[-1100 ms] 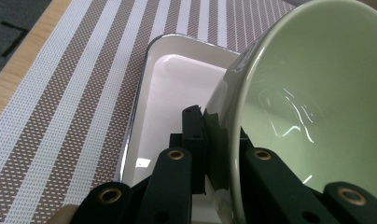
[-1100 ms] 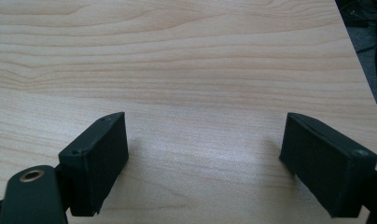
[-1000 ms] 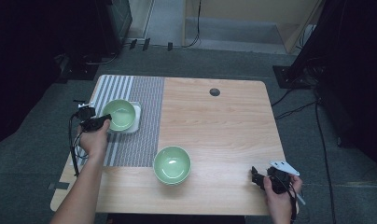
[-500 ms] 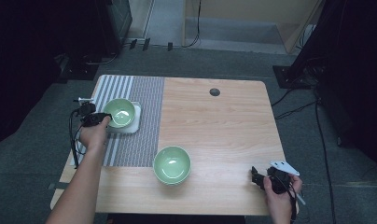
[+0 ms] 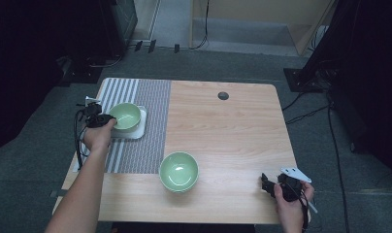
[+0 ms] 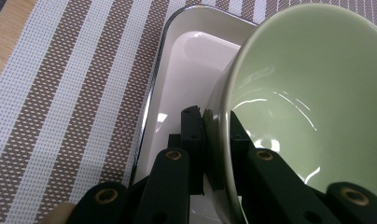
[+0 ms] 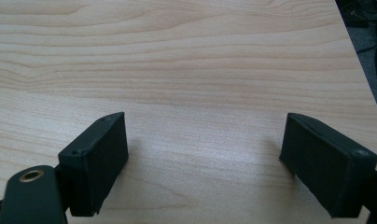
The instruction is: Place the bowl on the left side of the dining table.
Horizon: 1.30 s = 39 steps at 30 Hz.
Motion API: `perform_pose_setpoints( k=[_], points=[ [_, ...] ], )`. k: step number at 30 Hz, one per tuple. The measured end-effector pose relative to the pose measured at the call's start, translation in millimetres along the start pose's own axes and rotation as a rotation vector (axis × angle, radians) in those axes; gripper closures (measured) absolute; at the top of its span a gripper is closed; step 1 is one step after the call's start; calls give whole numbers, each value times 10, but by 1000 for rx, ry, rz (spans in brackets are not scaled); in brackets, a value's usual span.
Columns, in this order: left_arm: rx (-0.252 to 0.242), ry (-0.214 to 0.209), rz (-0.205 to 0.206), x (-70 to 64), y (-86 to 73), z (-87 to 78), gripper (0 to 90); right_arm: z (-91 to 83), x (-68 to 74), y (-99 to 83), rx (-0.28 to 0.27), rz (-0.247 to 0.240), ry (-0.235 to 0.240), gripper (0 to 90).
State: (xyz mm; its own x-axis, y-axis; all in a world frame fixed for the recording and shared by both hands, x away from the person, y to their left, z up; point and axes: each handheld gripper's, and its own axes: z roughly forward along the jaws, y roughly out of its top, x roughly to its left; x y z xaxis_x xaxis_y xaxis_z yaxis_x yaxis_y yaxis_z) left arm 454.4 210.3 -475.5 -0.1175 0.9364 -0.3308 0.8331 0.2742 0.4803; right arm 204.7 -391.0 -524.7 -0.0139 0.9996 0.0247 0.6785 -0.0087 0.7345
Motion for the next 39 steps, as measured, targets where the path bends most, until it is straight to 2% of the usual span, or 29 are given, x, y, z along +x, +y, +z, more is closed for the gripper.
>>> perform_pose_setpoints(
  k=[1,2,5,8,10,11,12,13,15,16,17,19,20,22,25,26,27,28,29,31,34,36,39],
  points=[
    [12,-28,4,3,12,-2,749,1,-1,1,0,0,0,143],
    [7,-25,9,5,16,-10,704,1,-2,0,-1,-2,0,143],
    [-9,-35,11,7,14,-34,665,1,-1,0,-1,-1,0,143],
    [-24,-39,11,1,-1,-56,525,1,-1,0,0,-1,0,142],
    [-19,-50,19,-3,-8,-60,486,1,0,1,0,1,0,142],
    [-24,-79,32,-13,-20,-72,470,1,-1,0,0,0,0,142],
    [-24,-79,32,-13,-20,-72,451,1,-1,1,0,0,0,142],
    [-28,-89,35,-16,-27,-82,419,1,0,1,0,1,0,141],
    [-39,-81,46,-36,-36,-102,323,1,-1,1,1,1,0,141],
    [-40,-89,46,-43,-36,-108,323,2,-2,1,1,2,1,140],
    [-42,-98,52,-55,-40,-127,236,3,-2,2,1,2,1,137],
    [-61,-113,62,-69,-49,-159,184,3,-2,2,2,2,1,134],
    [-61,-113,62,-69,-49,-159,175,4,-2,2,2,2,1,132],
    [-98,-120,88,-89,-73,-215,150,4,-2,2,3,1,2,129],
    [-111,-123,108,-103,-90,-239,108,6,0,3,6,2,3,115],
    [-121,-118,125,-112,-101,-255,108,7,0,4,8,1,4,107],
    [-144,-97,160,-131,-123,-289,92,10,1,4,9,-1,6,97],
    [-155,-93,170,-140,-133,-307,91,12,3,5,12,-4,8,81],
    [-155,-93,170,-140,-133,-307,91,17,5,7,17,-9,13,54],
    [-186,-111,177,-151,-165,-368,91,36,13,14,37,-15,19,0],
    [-204,-127,163,-156,-185,-408,91,38,18,15,38,-15,17,0],
    [-237,-129,188,-193,-225,-470,91,38,18,15,38,-15,17,0],
    [-247,-136,200,-216,-254,-518,91,38,18,15,38,-15,17,0]
  ],
)
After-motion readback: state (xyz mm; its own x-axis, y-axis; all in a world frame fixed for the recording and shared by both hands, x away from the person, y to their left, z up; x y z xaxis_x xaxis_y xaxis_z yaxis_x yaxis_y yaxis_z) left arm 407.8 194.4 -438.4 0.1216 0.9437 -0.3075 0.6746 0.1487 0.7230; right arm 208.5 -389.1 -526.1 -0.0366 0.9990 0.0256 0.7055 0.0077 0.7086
